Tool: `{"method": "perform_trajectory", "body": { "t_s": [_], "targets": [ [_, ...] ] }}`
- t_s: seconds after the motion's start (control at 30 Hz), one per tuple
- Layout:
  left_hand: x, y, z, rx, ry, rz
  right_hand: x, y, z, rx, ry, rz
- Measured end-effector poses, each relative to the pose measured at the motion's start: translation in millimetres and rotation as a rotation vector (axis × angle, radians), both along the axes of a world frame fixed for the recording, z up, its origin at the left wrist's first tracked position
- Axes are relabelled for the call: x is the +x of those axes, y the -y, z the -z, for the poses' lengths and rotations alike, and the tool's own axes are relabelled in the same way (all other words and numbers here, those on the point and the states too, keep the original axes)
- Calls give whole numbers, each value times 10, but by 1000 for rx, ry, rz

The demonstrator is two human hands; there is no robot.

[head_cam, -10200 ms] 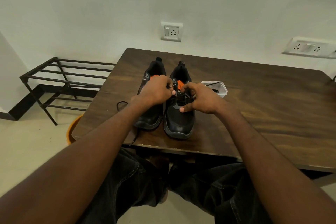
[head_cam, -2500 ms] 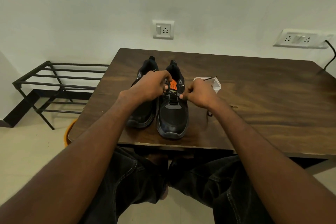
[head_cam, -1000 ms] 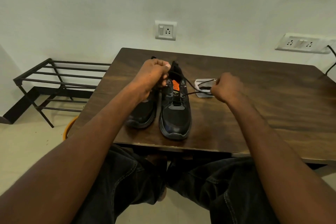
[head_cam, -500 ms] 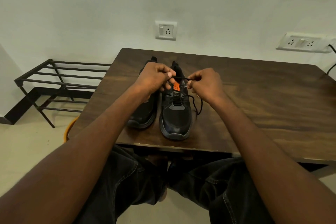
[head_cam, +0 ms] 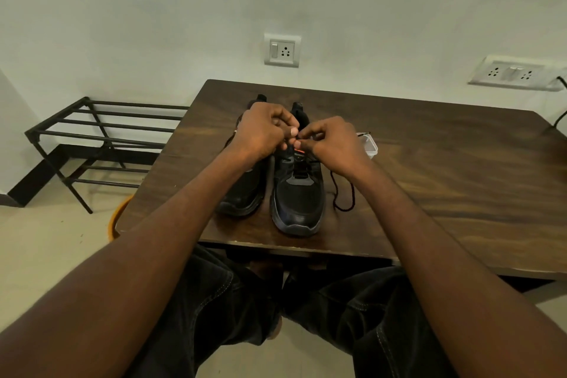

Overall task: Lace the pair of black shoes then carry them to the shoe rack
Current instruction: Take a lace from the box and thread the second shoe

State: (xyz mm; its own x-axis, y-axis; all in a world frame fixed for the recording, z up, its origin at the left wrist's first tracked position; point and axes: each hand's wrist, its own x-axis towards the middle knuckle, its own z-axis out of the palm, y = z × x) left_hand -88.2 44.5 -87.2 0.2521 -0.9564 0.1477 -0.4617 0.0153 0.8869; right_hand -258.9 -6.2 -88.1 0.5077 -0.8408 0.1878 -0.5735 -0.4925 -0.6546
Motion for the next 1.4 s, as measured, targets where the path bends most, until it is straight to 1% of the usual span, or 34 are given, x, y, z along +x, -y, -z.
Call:
{"method": "perform_trajectory", "body": {
  "t_s": [0.07,0.13,0.2,0.23,0.27,0.33,0.5,0.6,0.73,0.9,1.0,1.13,1.23,1.33,1.4],
  "targets": [
    [11,0,-3,-28,74,-8,6,14,22,82,97,30],
    [45,21,22,-43,268,-25,-8,37,60,138,121,83],
    [66,31,42,-19,518,16,-22,66,93,111,69,129],
    [68,33,49,-1,614,60,-25,70,103,87,45,141],
    [76,34,58,13,678,102,-23,65,101,64,29,149],
    [98,57,90,36,740,167,-6,50,100,14,-27,164],
    [130,137,165,38,733,220,51,-21,118,-132,-278,149],
    [135,159,182,34,690,207,66,-35,111,-185,-337,134],
    [140,147,213,86,587,215,91,-42,99,-281,-409,144],
    [152,151,210,83,571,209,136,-33,81,-312,-483,140],
    [163,147,208,79,573,219,201,-12,157,-293,-461,143],
    [200,151,232,84,544,218,179,65,256,-110,-272,143],
    [198,157,234,87,535,221,134,107,269,-9,-206,150],
    [172,141,234,73,524,203,161,96,310,-3,-186,179],
    [162,128,243,56,513,197,209,58,339,-39,-212,206]
  ]
}}
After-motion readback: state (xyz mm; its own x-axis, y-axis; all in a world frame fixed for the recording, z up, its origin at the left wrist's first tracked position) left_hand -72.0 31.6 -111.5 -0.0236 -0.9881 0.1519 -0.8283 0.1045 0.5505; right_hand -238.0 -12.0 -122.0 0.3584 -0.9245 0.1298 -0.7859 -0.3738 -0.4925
